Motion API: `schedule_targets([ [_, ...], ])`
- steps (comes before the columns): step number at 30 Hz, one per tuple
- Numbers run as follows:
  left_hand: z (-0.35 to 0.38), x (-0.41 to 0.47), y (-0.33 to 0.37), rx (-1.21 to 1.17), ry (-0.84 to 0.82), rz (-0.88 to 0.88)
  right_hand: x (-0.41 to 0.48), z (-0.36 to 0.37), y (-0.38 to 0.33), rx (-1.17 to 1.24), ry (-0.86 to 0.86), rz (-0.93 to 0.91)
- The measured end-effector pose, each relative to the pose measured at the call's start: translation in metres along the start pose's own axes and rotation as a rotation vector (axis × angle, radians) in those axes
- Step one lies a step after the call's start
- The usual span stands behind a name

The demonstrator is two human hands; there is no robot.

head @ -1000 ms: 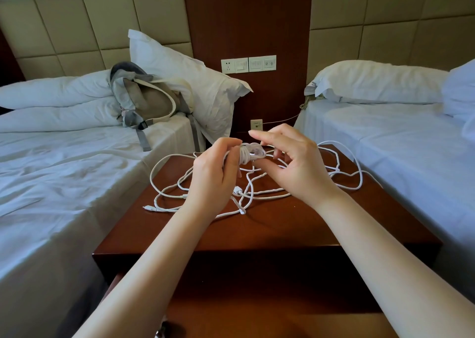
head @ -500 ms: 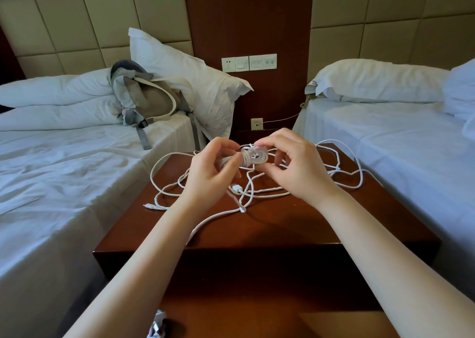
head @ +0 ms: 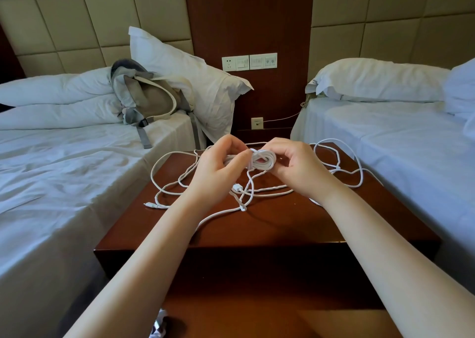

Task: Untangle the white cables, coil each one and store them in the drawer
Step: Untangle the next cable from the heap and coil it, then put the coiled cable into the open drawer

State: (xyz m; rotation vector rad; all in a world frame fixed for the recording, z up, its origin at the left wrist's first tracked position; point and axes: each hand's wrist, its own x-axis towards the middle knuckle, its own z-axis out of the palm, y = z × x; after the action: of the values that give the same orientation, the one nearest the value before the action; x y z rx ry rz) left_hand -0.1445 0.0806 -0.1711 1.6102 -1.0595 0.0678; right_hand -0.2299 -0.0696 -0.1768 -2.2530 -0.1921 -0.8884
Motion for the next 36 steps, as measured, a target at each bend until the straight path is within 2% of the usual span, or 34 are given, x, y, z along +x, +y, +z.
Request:
schedule_targets([
  [2,-0.001,0.000,0.002,0.063,-0.002,0.035,0.001,-0.003,0.002,-0.084,0.044,-0.090],
  [5,-0.003,-0.001,0.005,-0.011,-0.089,0.019,0.001,-0.006,0.007,-0.186,0.079,-0.164],
  [8,-0.002,-0.002,0.009,-0.001,-0.191,0.015,0.002,-0.007,0.011,-0.221,0.085,-0.172],
  [11,-0.001,-0.002,0.009,-0.016,-0.174,-0.032,0.001,-0.008,0.012,-0.207,0.080,-0.156],
  [14,-0.001,0.001,0.006,-0.040,-0.104,-0.091,0.000,-0.007,0.012,-0.171,0.072,-0.076],
  [18,-0.003,0.003,0.002,-0.071,-0.105,-0.145,0.000,-0.002,0.007,-0.143,0.017,0.097],
  [22,-0.006,0.004,0.002,-0.116,-0.098,-0.207,0.000,-0.004,-0.005,0.130,-0.062,0.252],
  [27,-0.010,0.003,0.008,-0.094,-0.100,-0.240,-0.002,-0.009,-0.013,0.236,-0.131,0.308],
  [32,-0.016,0.002,0.018,-0.034,-0.101,-0.241,0.000,-0.012,-0.025,0.154,-0.174,0.329],
  [36,-0.025,-0.009,0.020,0.034,0.005,-0.246,0.002,-0.008,-0.041,0.108,-0.237,0.304],
])
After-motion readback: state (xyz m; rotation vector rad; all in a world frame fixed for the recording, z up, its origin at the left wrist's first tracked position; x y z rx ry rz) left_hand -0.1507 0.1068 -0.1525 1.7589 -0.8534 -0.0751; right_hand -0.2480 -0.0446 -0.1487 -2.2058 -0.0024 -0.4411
